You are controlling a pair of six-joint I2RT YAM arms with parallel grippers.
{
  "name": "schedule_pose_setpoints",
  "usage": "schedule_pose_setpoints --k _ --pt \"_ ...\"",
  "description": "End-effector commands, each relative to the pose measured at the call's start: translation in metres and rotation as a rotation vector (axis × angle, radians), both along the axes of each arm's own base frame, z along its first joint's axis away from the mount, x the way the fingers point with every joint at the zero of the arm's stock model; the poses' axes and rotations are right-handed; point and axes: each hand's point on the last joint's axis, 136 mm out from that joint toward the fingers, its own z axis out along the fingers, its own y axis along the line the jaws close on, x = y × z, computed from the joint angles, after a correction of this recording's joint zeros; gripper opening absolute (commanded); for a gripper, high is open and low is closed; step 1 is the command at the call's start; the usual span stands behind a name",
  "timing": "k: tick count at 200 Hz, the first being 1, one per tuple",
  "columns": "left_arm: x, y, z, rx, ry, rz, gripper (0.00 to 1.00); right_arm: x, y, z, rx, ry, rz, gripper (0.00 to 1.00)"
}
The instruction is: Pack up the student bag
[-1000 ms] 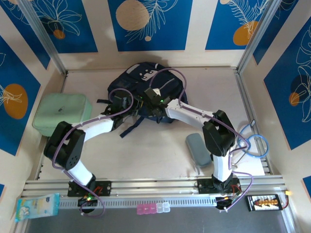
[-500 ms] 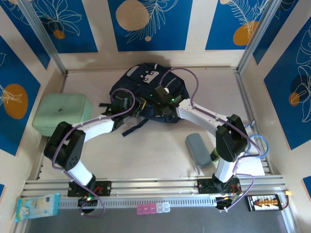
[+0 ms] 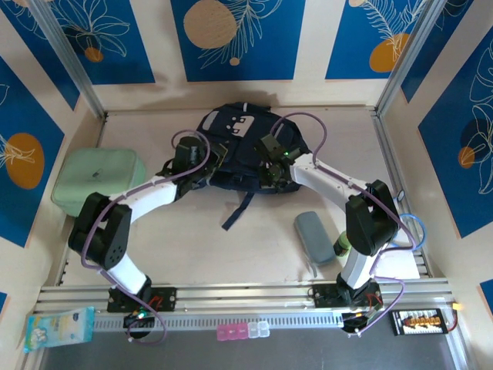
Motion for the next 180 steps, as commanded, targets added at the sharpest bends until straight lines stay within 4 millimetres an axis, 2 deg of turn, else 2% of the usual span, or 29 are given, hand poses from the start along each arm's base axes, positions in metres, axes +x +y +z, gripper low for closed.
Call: schedule_pose_setpoints --k 1,19,36,69,91,130,180 --pt "-0.022 -0.018 -0.005 0.24 -0.107 -0.297 0.45 0.009 0.008 0.021 0.148 -0.033 0.019 0.03" --pt "-0.035 -0.023 -0.013 0.447 -0.203 -0.517 0.56 0.019 0.001 0.03 0.207 -0.059 0.023 0.01" --pt "-0.044 -0.032 -0.016 0.593 -0.285 -0.706 0.6 0.027 0.002 0.038 0.285 -0.061 0.056 0.0" --pt "-0.046 -0.039 -0.035 0.88 -0.419 -0.991 0.59 0.037 0.003 0.049 0.341 -0.09 0.135 0.0" --pt "-0.044 -0.047 -0.045 0.982 -0.555 -1.121 0.57 0.038 0.0 0.046 0.37 -0.077 0.147 0.0" --pt "-0.024 -0.051 -0.05 1.125 -0.67 -1.183 0.56 0.034 -0.001 0.045 0.441 -0.068 0.163 0.0" --pt "0.004 -0.053 -0.051 1.219 -0.734 -1.098 0.56 0.03 -0.001 0.049 0.487 -0.067 0.166 0.0"
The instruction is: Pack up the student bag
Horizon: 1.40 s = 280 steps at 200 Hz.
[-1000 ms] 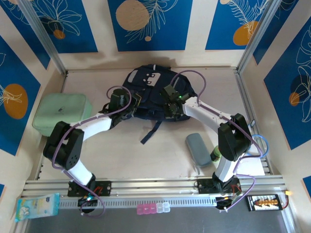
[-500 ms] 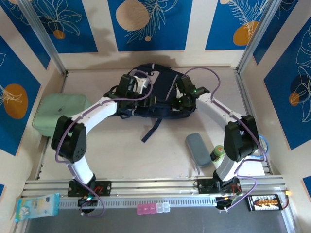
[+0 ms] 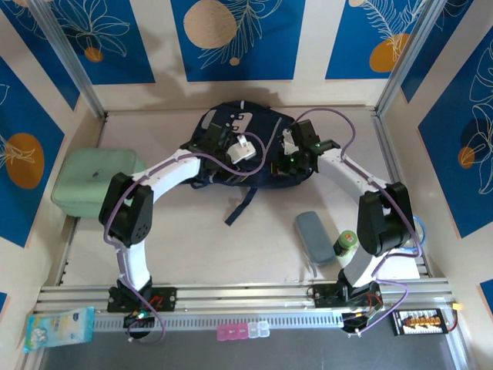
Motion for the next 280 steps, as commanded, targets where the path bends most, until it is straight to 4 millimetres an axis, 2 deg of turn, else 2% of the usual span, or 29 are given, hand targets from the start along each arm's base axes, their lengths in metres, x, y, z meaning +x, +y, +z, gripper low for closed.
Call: schedule_pose_setpoints --k 1,23,40,61,78,119,159,202,218,252,280 --pt "0.024 -0.004 0.005 0.03 -0.122 -0.004 0.56 0.0 0.01 0.026 0.089 -0.068 0.044 0.0" --pt "0.031 -0.005 0.008 0.016 -0.14 0.023 0.58 -0.003 0.009 0.025 0.084 -0.066 0.047 0.0" --pt "0.033 -0.003 0.021 -0.024 -0.18 0.052 0.58 -0.002 0.006 0.021 0.071 -0.06 0.033 0.0" --pt "0.021 0.0 0.041 -0.116 -0.163 0.041 0.6 -0.001 0.002 0.02 0.063 -0.056 0.016 0.0" --pt "0.008 0.003 0.046 -0.144 -0.147 0.012 0.62 -0.001 0.001 0.02 0.065 -0.056 0.01 0.0" --pt "0.006 0.006 0.026 -0.097 -0.104 -0.002 0.65 0.0 0.004 0.019 0.08 -0.053 0.012 0.0" --pt "0.013 -0.002 0.001 -0.053 -0.042 -0.026 0.54 -0.001 0.005 0.022 0.095 -0.054 0.017 0.0" --pt "0.018 -0.009 -0.009 -0.041 -0.04 -0.031 0.52 -0.003 0.008 0.024 0.11 -0.055 0.031 0.0" --pt "0.023 -0.009 -0.01 -0.047 -0.05 -0.012 0.4 -0.005 0.011 0.024 0.108 -0.062 0.049 0.0" --pt "0.027 -0.019 0.001 -0.141 -0.032 0.019 0.0 -0.013 0.028 0.008 0.02 -0.083 0.105 0.0" --pt "0.026 -0.029 0.005 -0.228 0.043 0.053 0.0 -0.017 0.05 0.0 -0.026 -0.094 0.124 0.0"
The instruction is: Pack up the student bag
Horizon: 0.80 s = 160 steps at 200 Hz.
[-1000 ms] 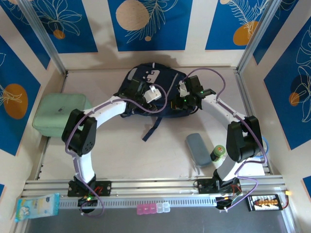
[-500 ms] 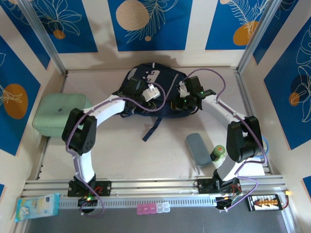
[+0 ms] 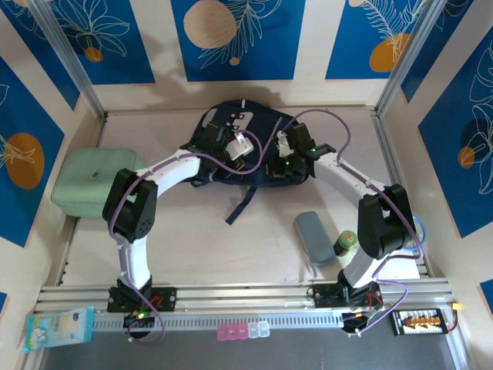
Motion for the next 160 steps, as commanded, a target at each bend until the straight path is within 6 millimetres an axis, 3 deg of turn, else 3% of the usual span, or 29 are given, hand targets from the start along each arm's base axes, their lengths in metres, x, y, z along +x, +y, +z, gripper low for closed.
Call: schedule_pose_setpoints --k 1,21,48,117,137,160 --pt "0.003 -0.026 0.015 -0.153 0.059 0.007 0.0 -0.012 0.032 0.002 0.003 -0.029 0.084 0.0" --pt "0.001 -0.029 0.018 -0.194 0.082 0.018 0.0 -0.015 0.048 0.001 -0.018 -0.039 0.092 0.0" --pt "0.003 -0.025 0.023 -0.237 0.1 0.045 0.0 -0.012 0.05 0.006 -0.013 -0.054 0.085 0.0" --pt "-0.013 -0.045 0.033 -0.371 0.166 -0.038 0.0 -0.004 0.09 0.02 0.051 -0.066 0.055 0.0" --pt "-0.019 -0.045 0.032 -0.398 0.172 -0.049 0.0 0.003 0.087 0.015 0.023 -0.057 -0.001 0.0" --pt "-0.013 -0.031 0.028 -0.387 0.162 0.004 0.0 0.008 0.059 0.008 -0.03 -0.029 -0.09 0.0"
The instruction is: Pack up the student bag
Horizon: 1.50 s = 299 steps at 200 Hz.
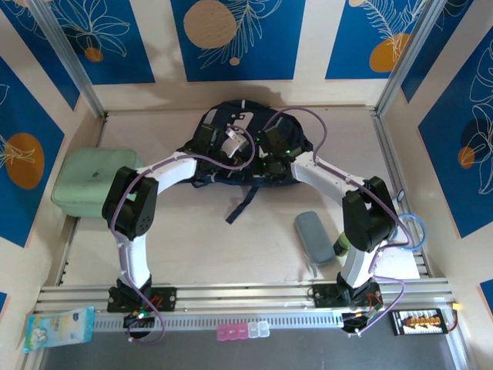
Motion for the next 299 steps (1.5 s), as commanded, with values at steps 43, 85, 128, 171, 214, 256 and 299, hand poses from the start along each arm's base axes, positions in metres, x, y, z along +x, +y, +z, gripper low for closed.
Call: schedule_pose_setpoints --k 43,85,128,171,214,256,299 --pt "0.003 0.003 0.021 -0.065 -0.028 0.022 0.0 -0.034 -0.056 0.021 -0.141 0.02 -0.075 0.0" --pt "0.008 0.012 0.025 -0.065 -0.036 0.038 0.0 -0.034 -0.116 0.002 -0.241 0.074 -0.209 0.0" --pt "-0.002 0.007 0.033 -0.108 -0.001 -0.007 0.0 -0.027 -0.083 0.019 -0.062 0.016 -0.066 0.0" --pt "-0.019 -0.005 0.048 -0.17 0.049 -0.08 0.0 -0.04 -0.035 0.03 0.083 -0.019 0.044 0.32" --pt "-0.022 -0.006 0.046 -0.155 0.066 -0.087 0.0 -0.011 -0.023 0.022 0.008 -0.079 0.002 0.39" --pt "-0.022 -0.007 0.046 -0.16 0.07 -0.088 0.0 0.006 -0.015 0.014 -0.013 -0.09 -0.012 0.35" --pt "-0.021 -0.009 0.046 -0.167 0.077 -0.094 0.0 0.022 -0.016 0.002 -0.084 -0.125 -0.05 0.31"
